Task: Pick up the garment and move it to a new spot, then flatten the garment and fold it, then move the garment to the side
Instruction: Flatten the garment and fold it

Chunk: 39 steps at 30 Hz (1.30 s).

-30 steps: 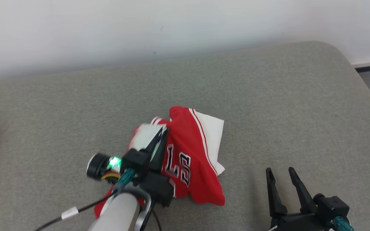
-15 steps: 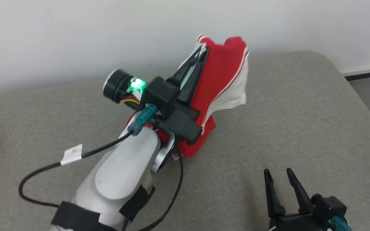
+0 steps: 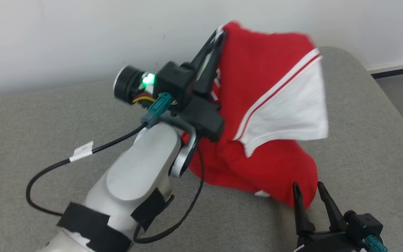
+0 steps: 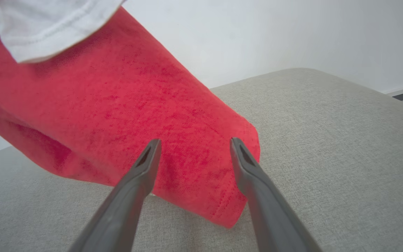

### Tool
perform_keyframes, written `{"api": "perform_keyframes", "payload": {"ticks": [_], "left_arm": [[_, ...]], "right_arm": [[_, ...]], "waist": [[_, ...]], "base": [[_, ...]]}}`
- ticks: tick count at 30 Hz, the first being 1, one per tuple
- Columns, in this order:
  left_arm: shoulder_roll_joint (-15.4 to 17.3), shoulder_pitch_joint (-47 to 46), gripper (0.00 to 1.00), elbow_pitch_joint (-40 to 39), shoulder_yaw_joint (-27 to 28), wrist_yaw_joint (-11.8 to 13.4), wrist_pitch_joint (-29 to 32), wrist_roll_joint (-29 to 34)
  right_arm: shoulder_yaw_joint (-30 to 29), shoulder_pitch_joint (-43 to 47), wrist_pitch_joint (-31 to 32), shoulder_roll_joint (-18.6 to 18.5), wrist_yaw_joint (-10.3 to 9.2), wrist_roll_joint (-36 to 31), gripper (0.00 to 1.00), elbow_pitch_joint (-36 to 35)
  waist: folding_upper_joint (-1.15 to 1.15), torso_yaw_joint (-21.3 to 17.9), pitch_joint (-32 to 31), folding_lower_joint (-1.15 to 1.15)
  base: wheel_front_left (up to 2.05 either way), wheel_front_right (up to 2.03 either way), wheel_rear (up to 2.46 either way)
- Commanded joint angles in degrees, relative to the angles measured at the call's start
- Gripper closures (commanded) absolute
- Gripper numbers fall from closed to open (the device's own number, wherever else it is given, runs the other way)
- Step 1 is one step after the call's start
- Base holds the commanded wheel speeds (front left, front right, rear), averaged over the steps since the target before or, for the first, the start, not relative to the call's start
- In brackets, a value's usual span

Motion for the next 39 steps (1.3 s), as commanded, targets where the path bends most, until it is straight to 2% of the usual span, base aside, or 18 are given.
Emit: {"api": "perform_keyframes", "payload": {"ticks": [1, 8, 14, 18, 24, 25, 26, 31, 39], "left_arm": [[0.3, 2.4, 1.0, 1.6, 0.9, 0.4, -0.3, -0.5], [3.9, 12.1, 1.0, 5.4, 6.0, 0.6, -0.3, 0.0], [7.2, 21.1, 1.0, 5.0, 12.2, 1.2, -0.3, 0.7], [7.6, 26.5, 1.0, 3.8, 15.6, 1.0, -0.3, 1.6], [6.0, 30.9, 1.0, 3.9, 18.8, 0.1, -0.4, 3.0], [5.8, 31.2, 0.82, 3.4, 19.5, 0.1, -0.4, 3.5], [5.7, 31.6, 0.0, 2.9, 20.2, 0.1, -0.4, 4.2], [5.3, 35.1, 0.0, -2.6, 24.6, -0.3, -0.4, 6.8], [4.7, 41.3, 0.0, -7.1, 27.9, -1.4, -0.3, 9.8]], "right_arm": [[-0.2, -0.2, -0.3, 0.1, -0.13, -0.2, 0.0, -0.1], [-0.4, -0.9, -0.3, 0.2, -0.13, -0.5, 0.0, -0.3], [-0.6, -1.2, -0.3, 0.1, -0.13, -1.2, 0.0, -0.5], [-0.8, -1.2, -0.3, 0.1, -0.13, -1.6, 0.0, -0.5], [-0.4, -1.3, -0.3, 0.1, -0.13, -1.6, 0.0, -0.1], [-0.3, -1.2, -0.3, 0.1, -0.13, -1.6, 0.0, 0.0], [-0.4, -1.1, -0.3, 0.1, -0.13, -1.5, 0.0, 0.0], [-0.5, 0.0, -0.3, 0.1, -0.13, -1.0, 0.0, 0.4], [-0.4, 0.7, -0.3, 0.1, -0.13, -0.4, 0.0, 0.3]], "waist": [[0.0, 1.3, 0.9, 0.0], [0.0, 3.8, 2.2, 0.0], [0.0, 5.5, 3.1, 0.0], [0.0, 6.5, 3.4, 0.0], [0.0, 7.8, 2.9, 0.0], [0.0, 7.9, 2.7, 0.0], [0.0, 8.1, 2.4, 0.0], [0.0, 9.0, 0.9, 0.0], [0.0, 10.1, 0.4, 0.0]], "base": [[0.0, 0.0, 0.0], [0.0, 0.0, 0.0], [0.0, 0.0, 0.0], [0.0, 0.0, 0.0], [0.0, 0.0, 0.0], [0.0, 0.0, 0.0], [0.0, 0.0, 0.0], [0.0, 0.0, 0.0], [0.0, 0.0, 0.0]]}}
